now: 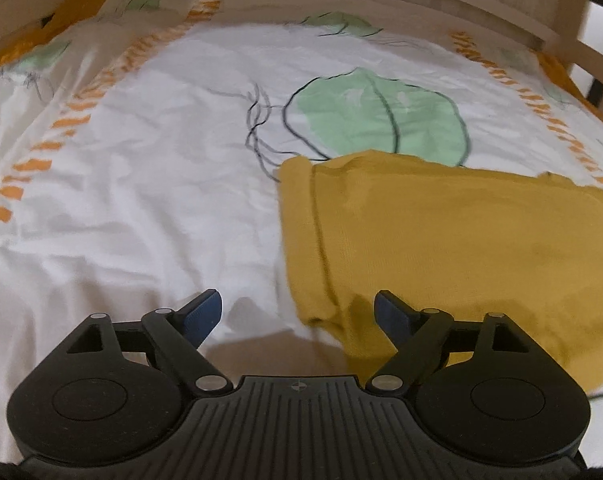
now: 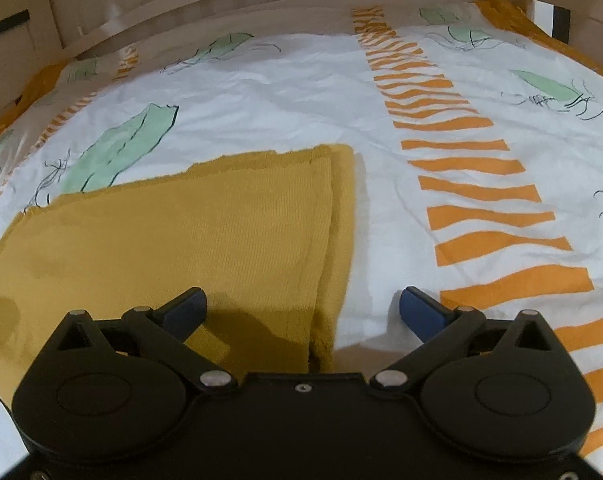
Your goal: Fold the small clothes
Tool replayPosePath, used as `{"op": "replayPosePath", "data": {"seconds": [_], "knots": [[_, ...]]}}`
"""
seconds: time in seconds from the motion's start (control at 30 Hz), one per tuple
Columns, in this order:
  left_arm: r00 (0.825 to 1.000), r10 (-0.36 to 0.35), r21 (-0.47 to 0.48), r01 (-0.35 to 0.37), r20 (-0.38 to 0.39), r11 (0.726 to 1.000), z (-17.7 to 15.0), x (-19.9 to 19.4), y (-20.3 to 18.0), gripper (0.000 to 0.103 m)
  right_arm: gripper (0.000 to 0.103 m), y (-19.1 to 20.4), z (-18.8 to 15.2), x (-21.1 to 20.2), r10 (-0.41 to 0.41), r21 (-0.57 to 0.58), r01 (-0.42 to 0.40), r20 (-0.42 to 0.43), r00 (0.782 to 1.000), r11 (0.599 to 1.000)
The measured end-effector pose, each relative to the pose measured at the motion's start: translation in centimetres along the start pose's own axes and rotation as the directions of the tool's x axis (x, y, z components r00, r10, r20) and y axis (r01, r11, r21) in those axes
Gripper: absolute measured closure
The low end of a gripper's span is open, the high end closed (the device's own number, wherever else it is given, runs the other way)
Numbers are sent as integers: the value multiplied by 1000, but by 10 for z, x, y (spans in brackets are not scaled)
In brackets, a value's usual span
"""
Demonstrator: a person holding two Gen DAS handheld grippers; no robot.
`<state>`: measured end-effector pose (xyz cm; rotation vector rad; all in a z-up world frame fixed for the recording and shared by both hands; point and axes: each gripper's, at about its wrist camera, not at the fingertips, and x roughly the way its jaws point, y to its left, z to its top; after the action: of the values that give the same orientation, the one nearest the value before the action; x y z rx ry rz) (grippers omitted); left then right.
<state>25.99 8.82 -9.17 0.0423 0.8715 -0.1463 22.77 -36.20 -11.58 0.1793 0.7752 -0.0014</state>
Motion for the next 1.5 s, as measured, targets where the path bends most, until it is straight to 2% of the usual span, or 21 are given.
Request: {"op": "replayPosePath", "data": {"seconds": [0.13, 0.27, 0.53, 0.77, 1.03, 1.23, 1.3, 1.37, 1.43, 1.5], "knots": [[999, -23, 38, 25, -40, 999, -12, -10, -12, 20, 0, -1, 2, -3, 11, 17, -11, 9, 1000, 1000], [993, 4, 35, 0, -121, 999, -25, -6, -18, 20, 0, -3, 2, -3, 12, 32, -12, 1, 1000, 999], [987, 49, 43, -43, -151, 998, -33, -4, -22, 14, 0, -1, 4, 2, 20, 28, -19, -33, 999, 999], [982, 83, 24, -80, -168, 997, -34, 2, -26, 0, 0, -2, 5, 5, 31, 33, -29, -59, 998, 999], [978, 100, 2, -102, -180, 995, -32, 3, -30, 0, 0, -1, 6, 10, 26, 8, -25, -89, 996, 1000], [980, 82, -42, -91, -184, 995, -31, 2, -25, 1, 0, -8, 4, 10, 55, 61, -50, -84, 995, 997], [978, 90, -89, -108, -187, 990, -30, -3, -23, 5, 0, -12, 5, 10, 73, 74, -67, -89, 993, 995], [976, 109, -113, -132, -189, 985, -31, -11, -25, 14, 0, -16, 6, 10, 93, 95, -85, -88, 992, 992], [974, 125, -115, -148, -189, 982, -31, -21, -33, 14, 0, -21, 7, 9, 117, 130, -106, -82, 990, 986], [979, 107, -116, -128, -172, 985, -30, -31, -44, 14, 0, -27, 8, 8, 140, 169, -126, -75, 987, 978]]}}
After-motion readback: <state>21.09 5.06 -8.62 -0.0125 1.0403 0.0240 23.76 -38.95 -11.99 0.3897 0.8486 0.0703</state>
